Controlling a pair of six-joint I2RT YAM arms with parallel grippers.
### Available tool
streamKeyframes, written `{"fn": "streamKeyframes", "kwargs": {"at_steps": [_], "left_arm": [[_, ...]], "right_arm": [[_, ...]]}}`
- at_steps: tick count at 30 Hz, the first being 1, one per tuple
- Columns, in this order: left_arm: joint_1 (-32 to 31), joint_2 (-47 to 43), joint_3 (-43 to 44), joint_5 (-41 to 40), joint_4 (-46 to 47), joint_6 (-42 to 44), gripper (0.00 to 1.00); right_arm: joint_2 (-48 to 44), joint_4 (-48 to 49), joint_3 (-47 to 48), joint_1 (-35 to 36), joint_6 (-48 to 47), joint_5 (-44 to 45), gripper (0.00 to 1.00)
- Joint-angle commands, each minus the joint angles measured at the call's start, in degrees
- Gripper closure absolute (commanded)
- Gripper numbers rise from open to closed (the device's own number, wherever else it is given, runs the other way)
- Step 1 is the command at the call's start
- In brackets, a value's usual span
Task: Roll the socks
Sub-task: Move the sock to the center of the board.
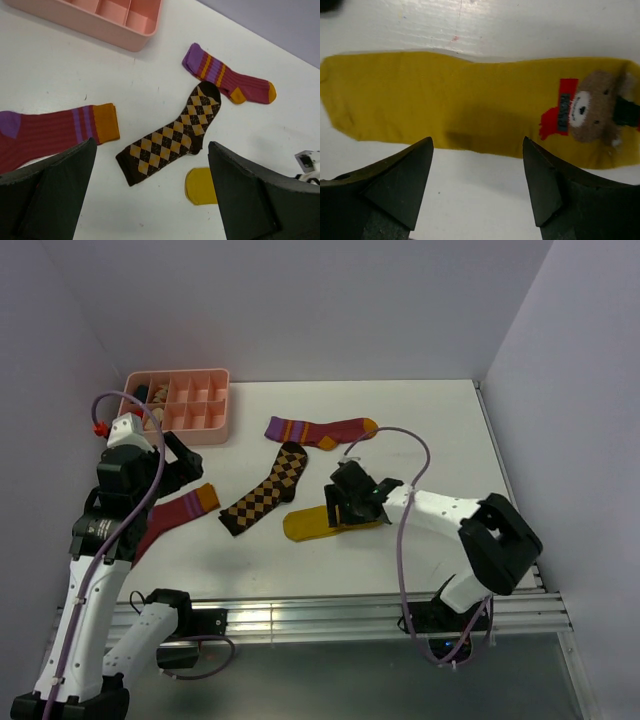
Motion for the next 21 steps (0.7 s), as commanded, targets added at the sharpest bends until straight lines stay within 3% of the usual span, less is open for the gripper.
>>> {"fn": "streamKeyframes", "kwargs": {"at_steps": [1, 8, 12, 16, 17, 21], "left_arm": [[-0.2, 0.3, -1.7, 1.8, 3.2, -1.7, 0.01], [-0.2, 2.6, -3.7, 5.9, 6.7, -2.5, 0.01], [-0.2, 5.1, -4.6, 9.1, 8.4, -3.1, 0.01], [-0.4, 8.0, -6.1, 12.0, 12.2, -4.2, 0.01], [-0.6, 8.4, -6.3, 12.4, 12.7, -4.4, 0.01], [-3.3, 11.2, -7.1, 13.4, 16.1, -6.1, 0.01]], "right_arm": [[4.2, 4.9, 3.4, 2.5, 1.9, 6.1, 0.22], [13.5, 2.2, 7.1, 1.5, 1.6, 12.3, 0.26], [14.2, 1.2, 7.9, -6.2, 1.3, 10.9, 0.27], [17.0, -1.5, 11.4, -19.1, 0.3, 10.2, 0.27], [17.3, -1.7, 12.1, -21.2, 0.3, 9.4, 0.40], [18.9, -3.0, 17.5, -31.0, 1.1, 6.6, 0.35]]}}
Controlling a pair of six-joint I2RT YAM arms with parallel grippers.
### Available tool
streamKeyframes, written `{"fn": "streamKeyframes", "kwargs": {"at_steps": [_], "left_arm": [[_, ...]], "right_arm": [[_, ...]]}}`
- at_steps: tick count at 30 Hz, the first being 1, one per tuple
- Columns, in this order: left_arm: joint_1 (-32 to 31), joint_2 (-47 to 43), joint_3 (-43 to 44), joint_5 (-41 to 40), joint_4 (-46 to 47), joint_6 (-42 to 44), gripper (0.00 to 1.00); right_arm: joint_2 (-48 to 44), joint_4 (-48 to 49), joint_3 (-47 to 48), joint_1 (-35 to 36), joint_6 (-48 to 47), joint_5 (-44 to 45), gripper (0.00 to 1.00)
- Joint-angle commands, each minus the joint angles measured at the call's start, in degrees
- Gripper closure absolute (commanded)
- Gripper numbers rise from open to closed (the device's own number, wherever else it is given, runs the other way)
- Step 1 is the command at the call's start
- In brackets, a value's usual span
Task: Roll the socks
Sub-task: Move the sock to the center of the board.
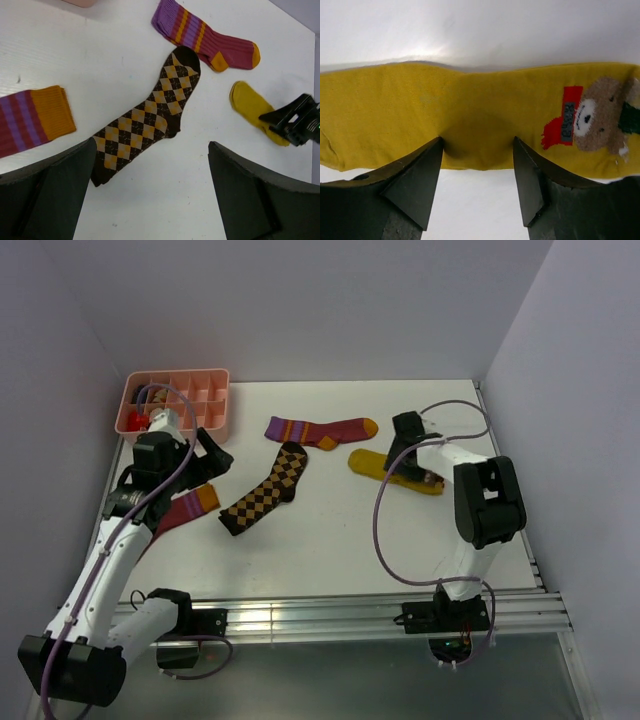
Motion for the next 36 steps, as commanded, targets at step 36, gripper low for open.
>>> {"fn": "streamKeyframes", "kwargs": {"at_steps": [36], "left_arm": [[-38.1, 54.8, 15.4, -15.3, 30.4, -30.2, 0.00]], "right_arm": [[-42.9, 6.6, -17.1, 4.6, -6.2, -13.1, 0.25]]}}
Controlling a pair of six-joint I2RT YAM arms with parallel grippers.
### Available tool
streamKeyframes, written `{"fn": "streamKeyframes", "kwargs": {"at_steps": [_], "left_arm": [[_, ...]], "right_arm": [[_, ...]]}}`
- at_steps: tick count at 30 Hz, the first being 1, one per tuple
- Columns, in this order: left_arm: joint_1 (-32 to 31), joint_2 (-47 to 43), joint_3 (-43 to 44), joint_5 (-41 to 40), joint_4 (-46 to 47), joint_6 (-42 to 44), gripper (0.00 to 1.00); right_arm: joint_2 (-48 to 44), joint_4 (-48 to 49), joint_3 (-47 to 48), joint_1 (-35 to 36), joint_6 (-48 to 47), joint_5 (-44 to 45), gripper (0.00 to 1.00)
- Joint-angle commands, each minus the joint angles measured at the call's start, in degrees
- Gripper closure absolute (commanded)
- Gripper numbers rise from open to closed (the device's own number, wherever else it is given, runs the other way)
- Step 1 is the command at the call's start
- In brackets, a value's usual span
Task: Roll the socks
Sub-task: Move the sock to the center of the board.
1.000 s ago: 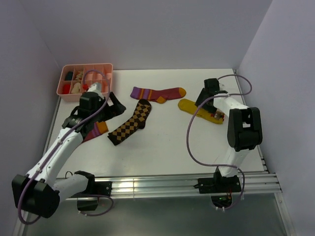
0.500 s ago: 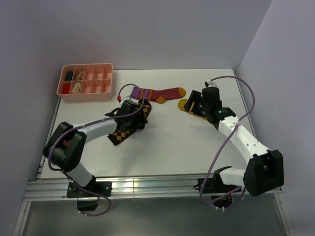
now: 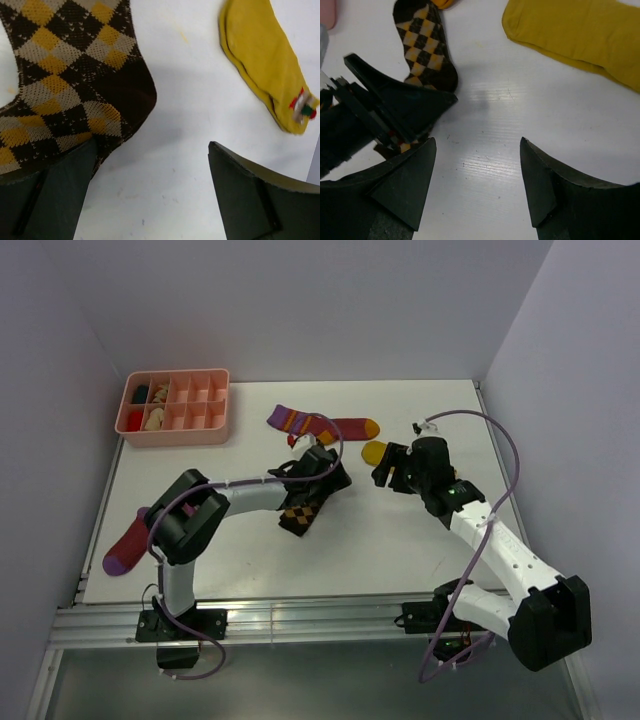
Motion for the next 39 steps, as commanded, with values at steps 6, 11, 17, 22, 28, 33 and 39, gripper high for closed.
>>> {"fn": "streamKeyframes", "kwargs": {"at_steps": [6, 11, 17, 22, 28, 33, 39], "left_arm": [[-0.7, -15.5, 4.1, -10.5, -8.9, 13.2, 0.00], [5.3, -22.4, 3.4, -7.8, -17.4, 26.5, 0.01], [14.5, -32.8, -5.2, -0.2, -18.5, 36.5, 0.02], [19.5, -38.2, -8.7, 1.5, -19.5, 44.0, 0.02], [21.4, -40.7, -11.1, 1.5, -18.6, 47.0, 0.02], [21.4, -42.2, -12.2, -0.2, -18.5, 47.4, 0.02], [21.4, -44.1, -12.4, -2.4, -18.5, 47.3, 0.02]], "right_arm": [[0.5, 4.4, 3.7, 1.6, -4.3, -2.8, 0.26], [8.5, 5.1, 8.8, 5.6, -7.5, -4.5, 0.31], [24.3, 2.3, 17.6, 11.4, -14.3, -1.9, 0.43], [36.7, 0.3, 26.8, 14.2, -18.1, -1.6, 0.50], [51.4, -4.9, 39.6, 15.2, -21.0, -3.7, 0.52], [60.4, -7.8, 47.2, 15.6, -24.5, -0.9, 0.52], [67.6, -12.1, 57.3, 15.5, -26.5, 2.6, 0.48]]}}
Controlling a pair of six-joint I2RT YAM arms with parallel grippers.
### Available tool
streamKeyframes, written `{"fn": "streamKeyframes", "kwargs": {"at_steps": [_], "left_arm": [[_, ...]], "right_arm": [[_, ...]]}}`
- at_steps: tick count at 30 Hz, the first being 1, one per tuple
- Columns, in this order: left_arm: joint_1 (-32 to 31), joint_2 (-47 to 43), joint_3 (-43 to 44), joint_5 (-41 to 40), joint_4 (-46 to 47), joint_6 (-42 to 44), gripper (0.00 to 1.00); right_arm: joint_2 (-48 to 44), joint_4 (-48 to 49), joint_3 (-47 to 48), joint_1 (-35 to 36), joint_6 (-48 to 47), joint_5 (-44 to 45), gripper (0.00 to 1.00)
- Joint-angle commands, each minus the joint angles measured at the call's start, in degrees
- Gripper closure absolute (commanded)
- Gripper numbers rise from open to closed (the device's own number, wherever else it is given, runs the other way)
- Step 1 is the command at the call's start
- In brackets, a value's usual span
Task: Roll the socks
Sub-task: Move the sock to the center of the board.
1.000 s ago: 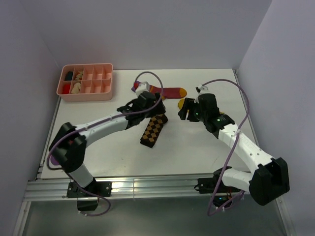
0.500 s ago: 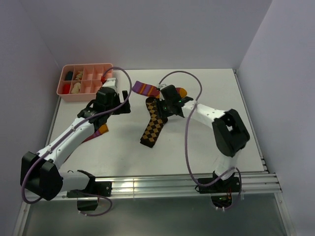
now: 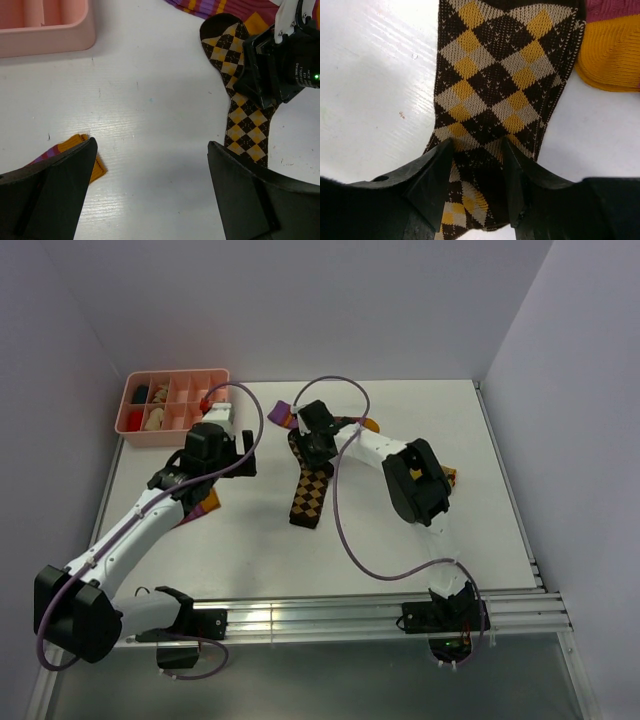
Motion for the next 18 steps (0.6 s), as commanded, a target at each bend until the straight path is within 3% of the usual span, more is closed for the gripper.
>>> {"fn": "streamKeyframes", "kwargs": {"at_steps": [1, 3, 11, 15, 18], "left_arm": [[0.1, -2.8, -0.3, -2.9, 1.3, 1.3, 0.02], [0.1, -3.8, -0.7, -4.0, 1.7, 1.3, 0.02], [0.1, -7.7, -2.5, -5.3, 4.5, 2.7, 0.01], [0.1, -8.9, -3.4, -5.0, 5.8, 3.9, 0.01], [0.1, -9.2, -3.8, -4.7, 6.3, 4.5, 0.02]], "right_arm": [[1.5, -3.1, 3.5, 0.3, -4.3, 3.0, 0.48], [-3.4, -1.7, 1.3, 0.5, -5.3, 2.3, 0.44], [-28.7, 10.1, -27.9, 7.9, -7.6, 2.4, 0.38], [-35.5, 13.4, -40.0, 14.2, -6.8, 4.8, 0.37], [-38.2, 14.0, -43.3, 17.4, -6.6, 7.3, 0.37]]}}
